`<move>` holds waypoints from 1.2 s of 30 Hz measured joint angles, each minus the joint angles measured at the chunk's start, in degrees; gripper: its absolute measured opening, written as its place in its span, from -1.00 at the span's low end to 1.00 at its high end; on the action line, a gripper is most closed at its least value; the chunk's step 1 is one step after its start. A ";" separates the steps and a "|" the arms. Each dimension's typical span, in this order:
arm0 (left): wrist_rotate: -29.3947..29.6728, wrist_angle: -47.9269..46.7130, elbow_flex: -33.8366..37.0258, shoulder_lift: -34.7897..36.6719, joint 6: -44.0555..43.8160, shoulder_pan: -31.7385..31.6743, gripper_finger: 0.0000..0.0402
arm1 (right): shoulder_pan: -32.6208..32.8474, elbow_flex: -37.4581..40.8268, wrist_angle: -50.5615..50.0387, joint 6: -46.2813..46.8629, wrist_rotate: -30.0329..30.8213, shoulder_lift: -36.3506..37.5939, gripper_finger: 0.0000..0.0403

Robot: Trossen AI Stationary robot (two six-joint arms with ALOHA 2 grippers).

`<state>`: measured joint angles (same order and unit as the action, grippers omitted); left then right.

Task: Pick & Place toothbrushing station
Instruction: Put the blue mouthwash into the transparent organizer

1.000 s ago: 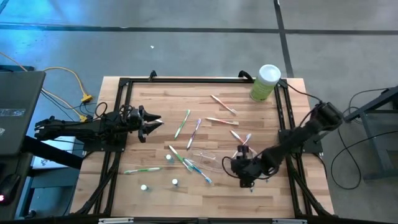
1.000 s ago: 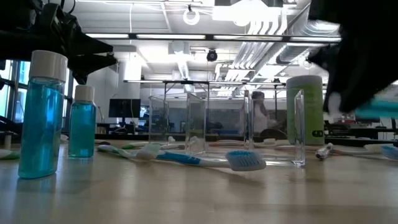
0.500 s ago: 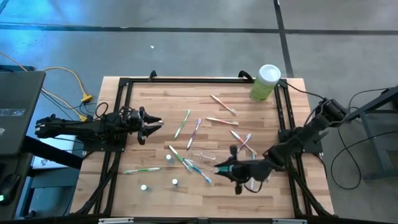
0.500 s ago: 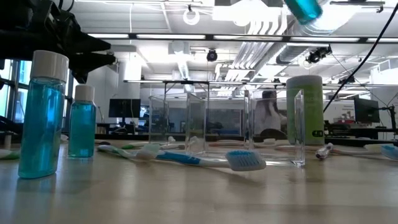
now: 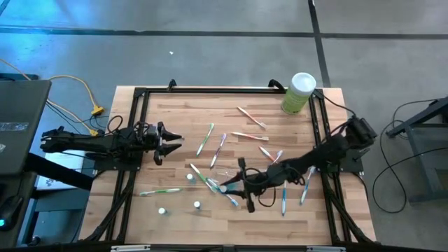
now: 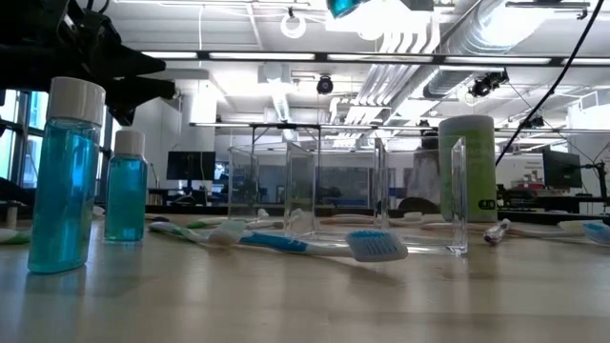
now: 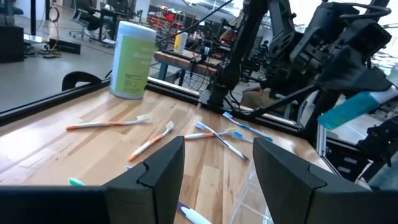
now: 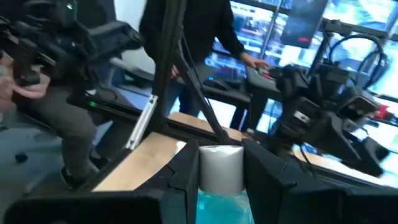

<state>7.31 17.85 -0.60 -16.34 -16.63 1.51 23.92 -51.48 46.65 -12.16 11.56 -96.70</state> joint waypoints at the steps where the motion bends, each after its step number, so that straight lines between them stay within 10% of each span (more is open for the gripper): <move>1: 0.00 0.00 0.00 0.00 0.30 0.16 -0.07 | -0.47 0.00 1.29 0.12 -0.35 -0.94 -0.57; 12: -0.02 0.00 0.00 0.00 0.27 0.58 -0.07 | -5.59 2.73 7.77 9.64 -4.12 -6.58 -0.57; 23: -0.02 0.22 0.00 0.00 -0.08 0.58 -0.07 | -6.90 20.15 36.89 11.13 -3.80 -6.63 -0.57; 36: 0.00 3.76 0.00 0.00 -0.80 0.58 -0.07 | -9.45 19.89 39.06 13.44 -12.10 -11.04 -0.57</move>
<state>7.31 21.61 -0.60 -16.34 -17.43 2.09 14.47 -31.59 85.71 1.28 -0.55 -107.74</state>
